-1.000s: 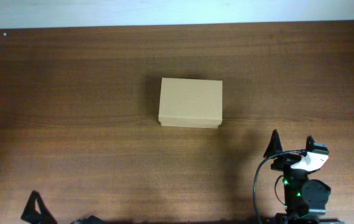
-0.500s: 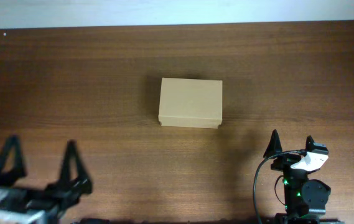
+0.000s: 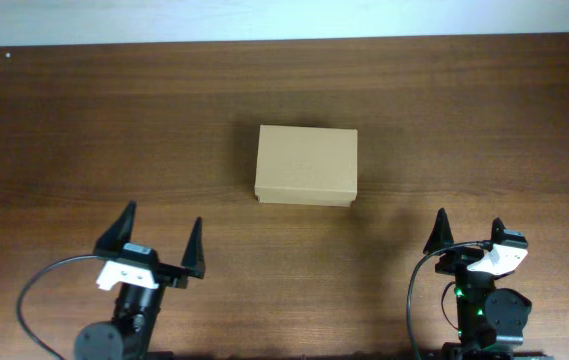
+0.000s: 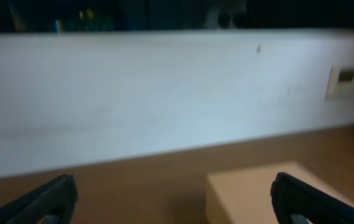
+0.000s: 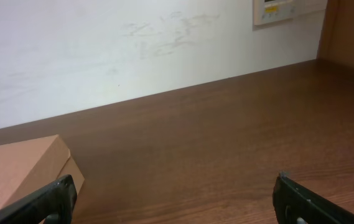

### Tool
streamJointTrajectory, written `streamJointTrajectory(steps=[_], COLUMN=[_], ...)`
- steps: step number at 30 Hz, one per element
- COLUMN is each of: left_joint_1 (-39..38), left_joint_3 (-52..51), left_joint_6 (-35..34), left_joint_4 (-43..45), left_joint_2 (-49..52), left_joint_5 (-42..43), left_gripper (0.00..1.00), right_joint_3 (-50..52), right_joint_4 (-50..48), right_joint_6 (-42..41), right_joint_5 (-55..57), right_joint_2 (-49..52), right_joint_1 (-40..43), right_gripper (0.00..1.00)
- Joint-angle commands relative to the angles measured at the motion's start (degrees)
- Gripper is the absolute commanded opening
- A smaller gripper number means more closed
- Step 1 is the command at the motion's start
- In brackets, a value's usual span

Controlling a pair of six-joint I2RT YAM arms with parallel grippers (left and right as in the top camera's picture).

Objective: Pack container

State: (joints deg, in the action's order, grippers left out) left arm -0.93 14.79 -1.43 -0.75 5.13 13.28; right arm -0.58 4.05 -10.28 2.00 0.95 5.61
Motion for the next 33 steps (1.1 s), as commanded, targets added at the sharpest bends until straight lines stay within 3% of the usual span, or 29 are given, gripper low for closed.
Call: streamJointTrajectory(steps=[1,15,33], left_joint_1=[0.52,0.52,0.52], left_joint_3=[-6.27,-14.29,-14.32], left_joint_6=[4.15,5.64,7.56], left_joint_4=[0.33,-0.33,-2.71], left_joint_2=[-3.39,-4.81,-4.79], left_joint_5=[1.09,0.87,-1.25], left_gripper=[1.0,1.0,1.0], right_joint_3=[0.26,0.26,0.26], right_joint_4=[0.48,0.48,0.48], right_joint_6=[0.42,0.42,0.42], right_joint_5=[-0.09,-0.09,-0.09], right_joint_2=[-0.37,-0.37,-0.37], right_joint_1=[0.37,0.37,0.37], right_gripper=[0.99,0.99,0.99])
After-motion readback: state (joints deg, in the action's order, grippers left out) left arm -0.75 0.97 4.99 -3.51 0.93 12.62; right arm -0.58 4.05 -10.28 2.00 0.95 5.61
